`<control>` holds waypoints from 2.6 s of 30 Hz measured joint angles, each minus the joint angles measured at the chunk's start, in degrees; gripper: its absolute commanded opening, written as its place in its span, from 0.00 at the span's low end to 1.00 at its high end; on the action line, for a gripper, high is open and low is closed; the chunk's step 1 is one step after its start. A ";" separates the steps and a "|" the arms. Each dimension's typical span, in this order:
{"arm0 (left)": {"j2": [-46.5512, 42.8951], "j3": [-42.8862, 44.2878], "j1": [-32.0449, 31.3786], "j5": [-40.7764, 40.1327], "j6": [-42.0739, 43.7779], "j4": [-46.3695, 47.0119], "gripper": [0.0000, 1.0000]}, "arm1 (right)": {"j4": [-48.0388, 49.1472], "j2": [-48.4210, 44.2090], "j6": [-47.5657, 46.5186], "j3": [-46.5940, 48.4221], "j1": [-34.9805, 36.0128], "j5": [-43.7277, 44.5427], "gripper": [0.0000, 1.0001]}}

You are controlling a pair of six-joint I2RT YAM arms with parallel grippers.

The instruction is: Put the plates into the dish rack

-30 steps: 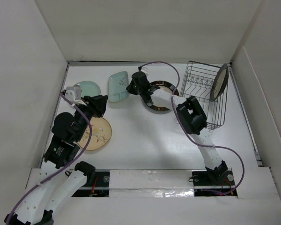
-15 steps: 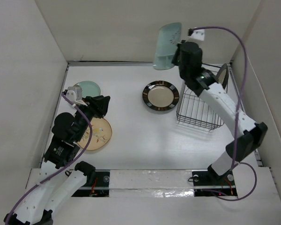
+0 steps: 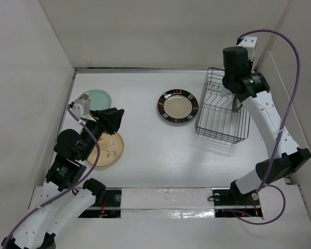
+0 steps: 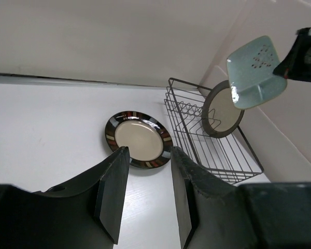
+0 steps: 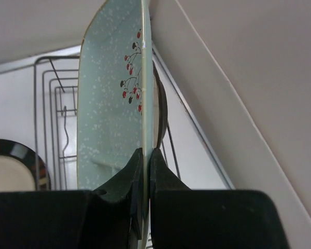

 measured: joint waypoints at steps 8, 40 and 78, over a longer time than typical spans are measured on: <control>-2.78 0.00 -3.10 0.22 0.02 0.24 0.39 | -3.30 5.29 -2.80 0.20 -1.27 1.88 0.00; -6.40 0.00 -9.31 -1.25 0.68 0.22 0.40 | 18.97 11.21 -18.91 -18.64 -4.98 5.35 0.00; -3.17 0.00 -9.31 -1.27 0.68 0.20 0.40 | 39.95 9.99 -6.10 -36.92 -8.02 2.16 0.39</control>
